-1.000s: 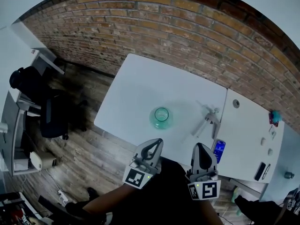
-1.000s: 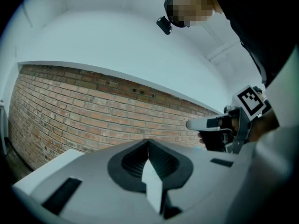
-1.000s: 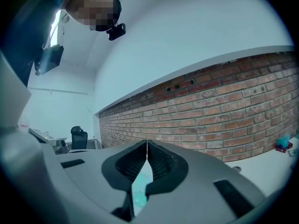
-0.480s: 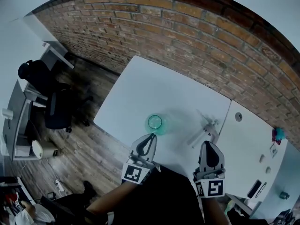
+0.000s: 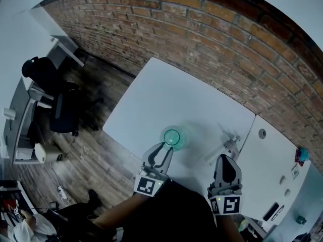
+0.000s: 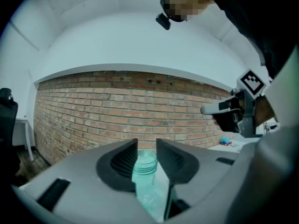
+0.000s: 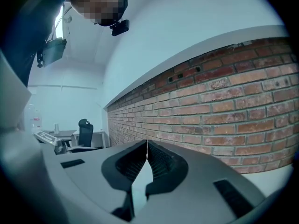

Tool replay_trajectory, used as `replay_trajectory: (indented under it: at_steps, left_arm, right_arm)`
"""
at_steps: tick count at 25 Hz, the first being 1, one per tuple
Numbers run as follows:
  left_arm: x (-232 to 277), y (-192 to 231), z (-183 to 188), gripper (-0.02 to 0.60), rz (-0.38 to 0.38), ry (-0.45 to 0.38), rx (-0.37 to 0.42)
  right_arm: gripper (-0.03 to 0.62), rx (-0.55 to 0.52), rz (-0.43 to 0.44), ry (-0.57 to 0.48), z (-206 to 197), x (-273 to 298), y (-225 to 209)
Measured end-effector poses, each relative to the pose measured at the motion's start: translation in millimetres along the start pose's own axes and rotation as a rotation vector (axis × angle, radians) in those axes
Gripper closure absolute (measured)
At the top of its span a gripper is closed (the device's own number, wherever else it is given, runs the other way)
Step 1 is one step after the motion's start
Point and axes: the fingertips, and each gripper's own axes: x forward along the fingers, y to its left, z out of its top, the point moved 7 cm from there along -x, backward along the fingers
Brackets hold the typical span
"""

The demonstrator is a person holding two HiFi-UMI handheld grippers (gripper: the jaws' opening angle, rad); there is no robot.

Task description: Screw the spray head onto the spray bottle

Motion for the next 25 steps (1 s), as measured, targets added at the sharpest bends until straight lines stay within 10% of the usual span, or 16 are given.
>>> replay_trajectory:
  at_steps: [13, 25]
  left_arm:
    - [30.7, 6.3, -35.1, 0.293, 0.023, 0.040, -0.006]
    - [52.2, 11.1, -53.2, 0.270, 0.006, 0.065, 0.020]
  right_arm:
    - [0.585, -0.009, 0.011, 0.027, -6.5, 11.1, -10.4]
    - [0.585, 0.003, -0.023, 0.065, -17.1, 0.3, -24.2]
